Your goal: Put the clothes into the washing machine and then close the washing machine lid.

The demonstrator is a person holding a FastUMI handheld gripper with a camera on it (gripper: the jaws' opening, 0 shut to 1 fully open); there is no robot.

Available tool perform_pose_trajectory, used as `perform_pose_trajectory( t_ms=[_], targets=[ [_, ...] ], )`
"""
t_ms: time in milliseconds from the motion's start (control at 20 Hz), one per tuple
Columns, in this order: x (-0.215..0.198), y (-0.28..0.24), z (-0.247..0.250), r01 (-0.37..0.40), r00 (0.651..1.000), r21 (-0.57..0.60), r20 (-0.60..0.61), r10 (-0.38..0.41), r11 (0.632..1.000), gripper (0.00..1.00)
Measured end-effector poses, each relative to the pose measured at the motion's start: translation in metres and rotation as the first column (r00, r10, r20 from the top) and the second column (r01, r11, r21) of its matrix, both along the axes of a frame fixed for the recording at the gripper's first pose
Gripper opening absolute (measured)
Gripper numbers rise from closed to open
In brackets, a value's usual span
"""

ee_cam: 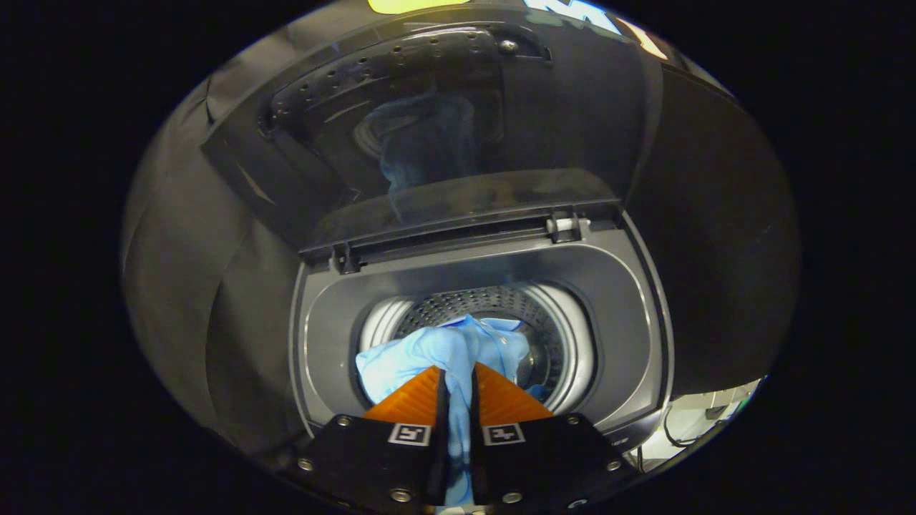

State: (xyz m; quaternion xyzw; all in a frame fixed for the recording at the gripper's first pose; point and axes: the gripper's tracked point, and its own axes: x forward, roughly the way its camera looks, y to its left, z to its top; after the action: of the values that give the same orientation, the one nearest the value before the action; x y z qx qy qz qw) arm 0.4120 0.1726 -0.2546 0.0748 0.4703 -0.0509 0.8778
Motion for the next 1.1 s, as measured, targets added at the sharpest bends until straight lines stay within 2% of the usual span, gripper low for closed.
perform_pose_trajectory(
  t_ms=[150, 250, 350, 500, 700, 950, 1100],
  targets=[
    [0.016, 0.014, 0.016, 0.039, 0.995, 0.122, 0.087, -0.05, 0.992, 0.61],
    [0.018, 0.01, 0.025, 0.072, 0.992, 0.144, 0.095, -0.086, 0.987, 0.92],
    [0.018, 0.001, 0.019, 0.074, 0.992, 0.12, 0.093, -0.085, 0.99, 0.96],
    [0.016, -0.004, 0.015, 0.053, 0.994, 0.089, 0.088, -0.061, 0.995, 0.96],
    [0.023, -0.007, 0.029, 0.006, 0.989, 0.045, 0.148, -0.012, 0.999, 0.96],
    [0.034, -0.006, 0.085, 0.019, 0.959, 0.03, 0.281, -0.027, 0.999, 0.96],
    [0.047, -0.006, 0.135, 0.032, 0.926, 0.013, 0.377, -0.035, 0.999, 0.96]
  ],
)
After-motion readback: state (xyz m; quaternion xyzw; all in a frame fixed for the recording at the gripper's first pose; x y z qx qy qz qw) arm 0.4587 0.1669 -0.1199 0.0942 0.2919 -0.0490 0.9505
